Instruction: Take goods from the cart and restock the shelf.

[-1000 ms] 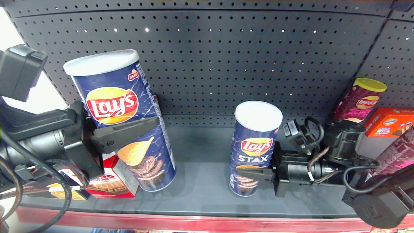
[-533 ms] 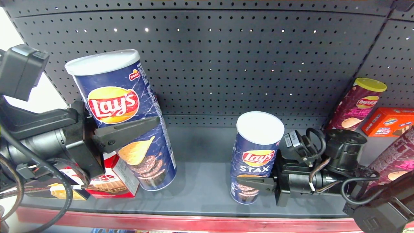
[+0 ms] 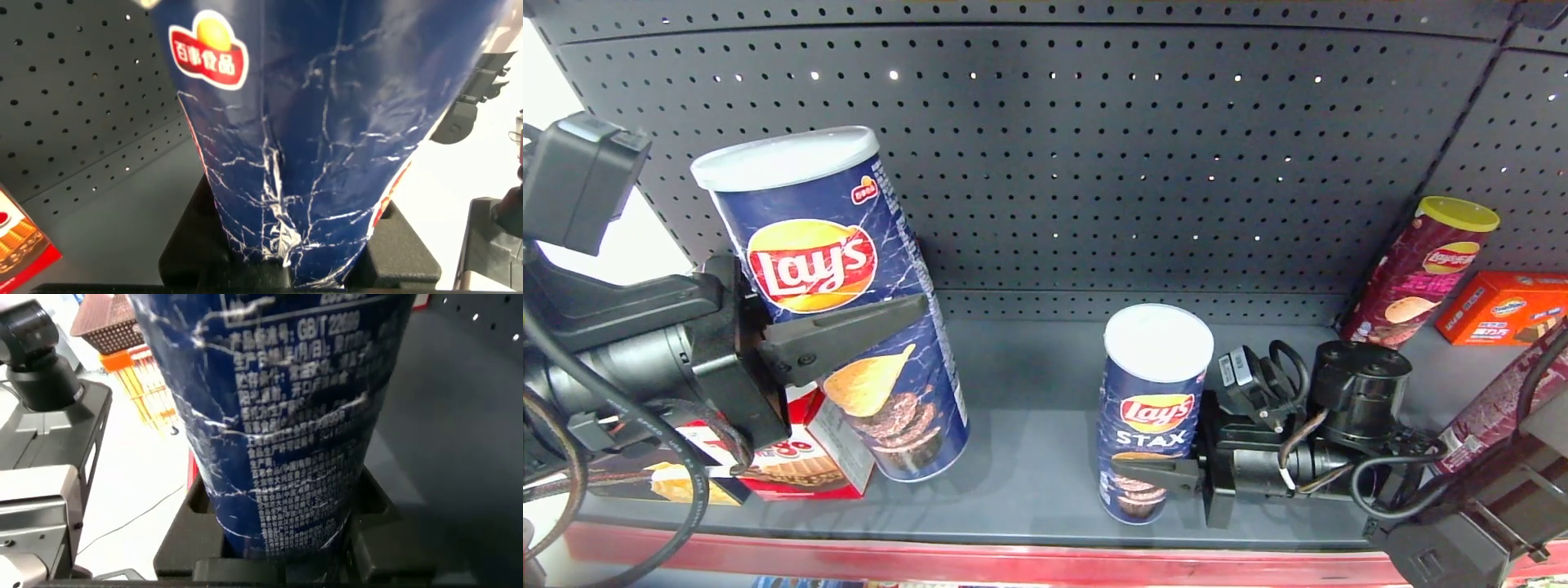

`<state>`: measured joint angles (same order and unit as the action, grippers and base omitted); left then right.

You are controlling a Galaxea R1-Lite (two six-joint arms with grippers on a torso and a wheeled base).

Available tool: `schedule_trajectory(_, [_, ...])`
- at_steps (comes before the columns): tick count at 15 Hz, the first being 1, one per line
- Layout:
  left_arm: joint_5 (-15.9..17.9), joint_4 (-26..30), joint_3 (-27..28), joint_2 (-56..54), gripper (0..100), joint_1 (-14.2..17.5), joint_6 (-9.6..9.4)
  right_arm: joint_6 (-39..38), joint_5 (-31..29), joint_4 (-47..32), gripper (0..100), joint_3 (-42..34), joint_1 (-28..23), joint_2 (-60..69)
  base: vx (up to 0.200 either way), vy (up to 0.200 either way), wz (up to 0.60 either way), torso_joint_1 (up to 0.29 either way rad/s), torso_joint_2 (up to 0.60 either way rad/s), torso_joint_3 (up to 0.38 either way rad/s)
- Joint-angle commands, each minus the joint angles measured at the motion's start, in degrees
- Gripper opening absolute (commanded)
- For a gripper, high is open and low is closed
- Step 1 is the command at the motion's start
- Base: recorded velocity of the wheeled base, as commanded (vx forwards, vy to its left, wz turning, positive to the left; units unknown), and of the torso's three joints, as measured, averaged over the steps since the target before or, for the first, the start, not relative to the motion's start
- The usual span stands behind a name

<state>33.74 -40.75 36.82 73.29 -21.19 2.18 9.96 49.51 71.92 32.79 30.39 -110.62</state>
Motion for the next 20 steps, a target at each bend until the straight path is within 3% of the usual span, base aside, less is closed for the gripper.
schedule_trajectory(1, [0.01,0.06,0.01,0.1,0,0.01,0.02,0.32,-0.38,0.15,100,-0.19,0.02,-0.92,0.0,0.0,0.0,0.0,0.0,0.0])
schedule_trajectory(8, [0.01,-0.03,0.01,0.01,0,0.01,0.02,0.24,-1.43,2.34,100,-0.54,-0.6,0.49,0.0,0.0,0.0,0.0,0.0,0.0])
schedule_trajectory(11, [0.01,-0.03,0.89,0.1,0,0.01,0.28,-0.03,-1.43,1.82,100,-0.98,-1.12,6.91,0.0,0.0,0.0,0.0,0.0,0.0])
schedule_trajectory(13, [-0.08,-0.12,1.42,0.01,0,0.01,1.69,-0.03,-1.43,1.38,100,-1.24,-1.74,10.25,0.0,0.0,0.0,0.0,0.0,0.0])
schedule_trajectory(20, [-0.96,-0.2,1.59,-0.08,0,-0.08,1.95,-3.98,-1.87,-3.37,100,-9.59,-9.39,31.96,0.0,0.0,0.0,0.0,0.0,0.0])
